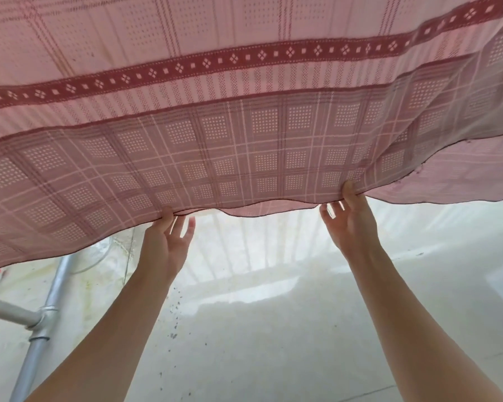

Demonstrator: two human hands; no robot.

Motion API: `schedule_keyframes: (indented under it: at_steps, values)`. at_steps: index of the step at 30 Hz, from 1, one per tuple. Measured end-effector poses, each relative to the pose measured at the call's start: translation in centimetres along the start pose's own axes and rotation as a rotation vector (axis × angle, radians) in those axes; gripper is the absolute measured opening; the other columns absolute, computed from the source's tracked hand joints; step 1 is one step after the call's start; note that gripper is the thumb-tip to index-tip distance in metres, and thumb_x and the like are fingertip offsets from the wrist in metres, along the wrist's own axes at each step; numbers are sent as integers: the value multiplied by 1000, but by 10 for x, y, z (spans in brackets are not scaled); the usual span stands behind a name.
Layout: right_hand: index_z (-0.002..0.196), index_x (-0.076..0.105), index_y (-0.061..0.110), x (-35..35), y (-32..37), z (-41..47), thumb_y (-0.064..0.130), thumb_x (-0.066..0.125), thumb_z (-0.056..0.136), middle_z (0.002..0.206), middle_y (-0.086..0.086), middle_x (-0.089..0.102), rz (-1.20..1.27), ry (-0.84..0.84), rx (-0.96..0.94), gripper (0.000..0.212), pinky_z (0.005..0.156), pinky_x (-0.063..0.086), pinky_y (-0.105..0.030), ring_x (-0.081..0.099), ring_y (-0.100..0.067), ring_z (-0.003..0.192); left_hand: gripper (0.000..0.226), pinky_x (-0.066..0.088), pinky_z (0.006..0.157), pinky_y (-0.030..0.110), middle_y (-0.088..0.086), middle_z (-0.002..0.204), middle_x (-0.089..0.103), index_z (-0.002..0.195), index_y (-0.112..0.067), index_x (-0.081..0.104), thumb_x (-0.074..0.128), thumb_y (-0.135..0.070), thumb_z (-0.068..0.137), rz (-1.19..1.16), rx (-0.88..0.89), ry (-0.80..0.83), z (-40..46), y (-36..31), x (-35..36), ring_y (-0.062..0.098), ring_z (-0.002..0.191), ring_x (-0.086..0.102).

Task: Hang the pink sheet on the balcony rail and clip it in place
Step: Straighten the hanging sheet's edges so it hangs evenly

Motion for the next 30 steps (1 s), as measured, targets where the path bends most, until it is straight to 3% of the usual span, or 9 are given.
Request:
schedule_keyframes:
  at_steps: [5, 8, 11, 16, 19, 21, 24, 26, 30]
  values:
    - [109, 57, 27, -2, -19, 4, 22, 47, 97, 116, 10, 60, 49, -14, 50, 17, 81, 47, -30, 55, -10, 110, 15, 47, 78, 29, -8, 83, 71, 92, -17, 58, 47, -8, 94, -58, -7, 58, -2, 0, -4, 4, 88, 66]
    - [120, 54, 23, 3, -26, 7, 24, 48, 96, 125, 5, 57, 110, -12, 96, 25, 84, 49, -34, 52, -16, 119, 10, 47, 80, 28, -10, 82, 71, 94, -18, 58, 48, -14, 94, -63, 19, 125, -2, -8, 0, 2, 87, 67]
    - [130, 50, 13, 7, -29, 10, 27, 47, 97, 116, -2, 61, 58, -44, 132, 36, 91, 50, -42, 54, -24, 120, 15, 48, 81, 28, -10, 94, 69, 103, -18, 57, 53, -24, 89, -65, 5, 189, -4, -11, 4, 4, 94, 64]
    - [101, 64, 23, 18, -38, 12, 24, 49, 93, 125, 0, 58, 200, -27, 237, 17, 98, 43, -47, 54, -22, 118, 5, 44, 84, 33, -12, 100, 65, 94, -22, 59, 57, -22, 90, -123, -29, 179, -9, -10, 2, 7, 103, 57]
    - [97, 60, 24, 24, -44, 15, 26, 57, 84, 110, 1, 62, 372, -13, 296, 14, 93, 48, -35, 58, -15, 111, 5, 43, 89, 37, -10, 110, 61, 90, -22, 58, 56, -17, 90, -224, -28, 177, -15, -16, -3, 9, 112, 55]
    - [83, 68, 17, 25, -32, 13, 19, 51, 93, 98, -4, 63, 287, 39, 174, 20, 85, 52, -37, 61, -20, 105, 8, 43, 92, 42, -8, 117, 60, 96, -20, 59, 58, -22, 89, -295, 0, 187, -17, -26, -9, 13, 115, 56]
    - [93, 67, 12, 12, -25, 8, 18, 53, 94, 99, -4, 67, 310, -68, 152, 16, 85, 52, -38, 62, -20, 106, 38, 37, 99, 52, -1, 128, 58, 123, -20, 56, 58, -32, 87, -360, 50, 264, -18, -48, -14, 25, 121, 53]
    - [100, 64, 12, 4, -24, 9, 17, 56, 92, 99, -2, 67, 261, -95, 147, 13, 85, 54, -36, 63, -18, 105, 55, 36, 103, 51, 2, 132, 55, 133, -21, 49, 62, -37, 83, -408, 102, 283, -19, -65, -19, 27, 123, 52]
    - [104, 62, 13, -2, -21, 7, 20, 63, 82, 92, 1, 73, 221, -96, 132, 23, 88, 53, -34, 65, -13, 100, 40, 46, 95, 38, 0, 116, 65, 117, -17, 61, 57, -43, 87, -462, 202, 274, -24, -90, -33, 21, 110, 61]
Point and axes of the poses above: each hand's wrist, its own z-axis towards the middle knuckle, its own x-axis out of the palm, y = z × x, the point moved 8 cm from there along z, towards the middle knuckle
